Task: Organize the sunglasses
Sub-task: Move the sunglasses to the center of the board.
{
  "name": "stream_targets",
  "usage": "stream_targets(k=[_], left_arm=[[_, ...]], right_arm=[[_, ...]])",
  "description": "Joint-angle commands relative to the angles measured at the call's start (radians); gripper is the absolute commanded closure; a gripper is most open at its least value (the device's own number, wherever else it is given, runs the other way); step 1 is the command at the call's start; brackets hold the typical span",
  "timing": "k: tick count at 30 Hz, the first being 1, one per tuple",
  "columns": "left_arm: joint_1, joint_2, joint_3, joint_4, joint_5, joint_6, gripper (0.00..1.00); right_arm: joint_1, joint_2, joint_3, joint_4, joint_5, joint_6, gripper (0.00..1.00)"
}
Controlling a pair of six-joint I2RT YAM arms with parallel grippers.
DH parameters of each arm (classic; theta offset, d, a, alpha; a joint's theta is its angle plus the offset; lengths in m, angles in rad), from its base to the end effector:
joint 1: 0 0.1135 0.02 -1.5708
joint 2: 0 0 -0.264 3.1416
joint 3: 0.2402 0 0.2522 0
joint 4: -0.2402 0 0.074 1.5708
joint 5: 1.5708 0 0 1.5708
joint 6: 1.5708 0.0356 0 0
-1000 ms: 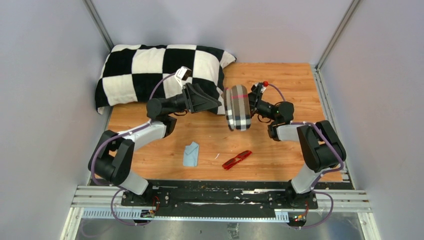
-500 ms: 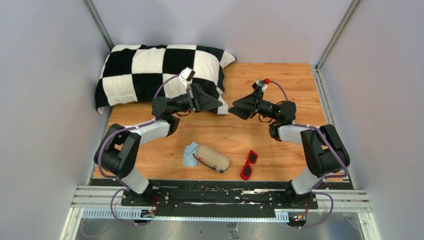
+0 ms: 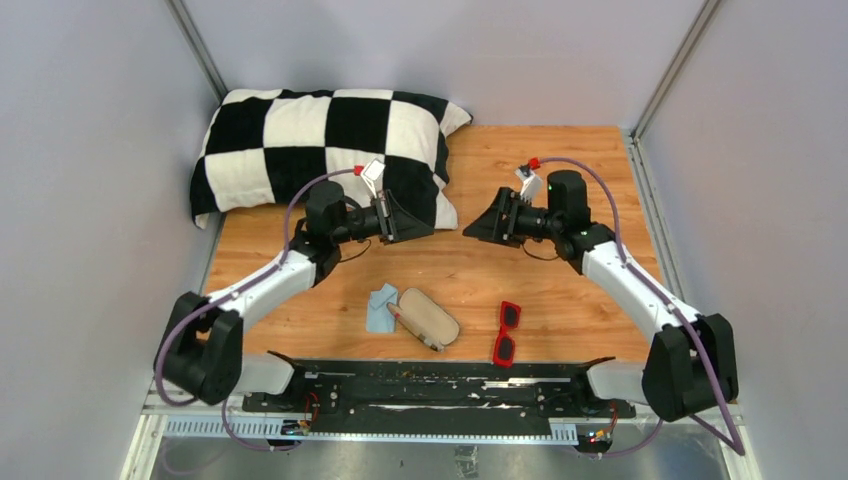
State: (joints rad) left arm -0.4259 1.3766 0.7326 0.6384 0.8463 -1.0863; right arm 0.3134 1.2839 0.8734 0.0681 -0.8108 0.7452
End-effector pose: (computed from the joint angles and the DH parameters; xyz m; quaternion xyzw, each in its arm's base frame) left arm 0.2609 -0.1476 0.2729 0.0643 0.7055 -0.6529 0.2680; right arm 0.2647 0.1129 0.2909 -0.0611 0.7822 0.5456 0.2944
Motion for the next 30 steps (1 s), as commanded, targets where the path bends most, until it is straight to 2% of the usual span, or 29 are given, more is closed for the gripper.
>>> stream_targets(k=[1,3,5,8,13,18,24,26,30], left_arm=[[-0.011,-0.112,0.096,-0.826,-0.221,0.529,0.83],[-0.036,-0.123,0.154,-1.021,-0.344,0.636,0.74],[-0.066,-0.124,0.185,-1.132,-0.433,0.692,0.64],[-0.120,-0.109,0.185,-1.171,-0.480,0.720,0.47],[-0.227,-0.010,0.228,-1.199,-0.581,0.804,0.30],[-0.314,0.060,0.292,-1.222,-0.711,0.879,0.25],[-0.320,0.048,0.306,-1.222,-0.777,0.922,0.23],[-0.320,0.036,0.305,-1.222,-0.804,0.929,0.23],[-0.317,0.020,0.314,-1.222,-0.845,0.907,0.23]], right_arm=[[0.018,-0.015,-0.009,-0.520,0.213,-0.357,0.27],[0.019,-0.017,-0.032,-0.550,0.278,-0.359,0.27],[0.029,-0.026,-0.048,-0.590,0.370,-0.359,0.28],[0.054,-0.049,-0.062,-0.657,0.502,-0.346,0.29],[0.099,-0.119,-0.097,-0.709,0.626,-0.275,0.31],[0.160,-0.198,-0.146,-0.776,0.776,-0.178,0.30],[0.248,-0.250,-0.211,-0.762,0.780,-0.053,0.24],[0.293,-0.261,-0.223,-0.753,0.798,-0.011,0.17],[0.353,-0.267,-0.263,-0.698,0.802,0.057,0.16]])
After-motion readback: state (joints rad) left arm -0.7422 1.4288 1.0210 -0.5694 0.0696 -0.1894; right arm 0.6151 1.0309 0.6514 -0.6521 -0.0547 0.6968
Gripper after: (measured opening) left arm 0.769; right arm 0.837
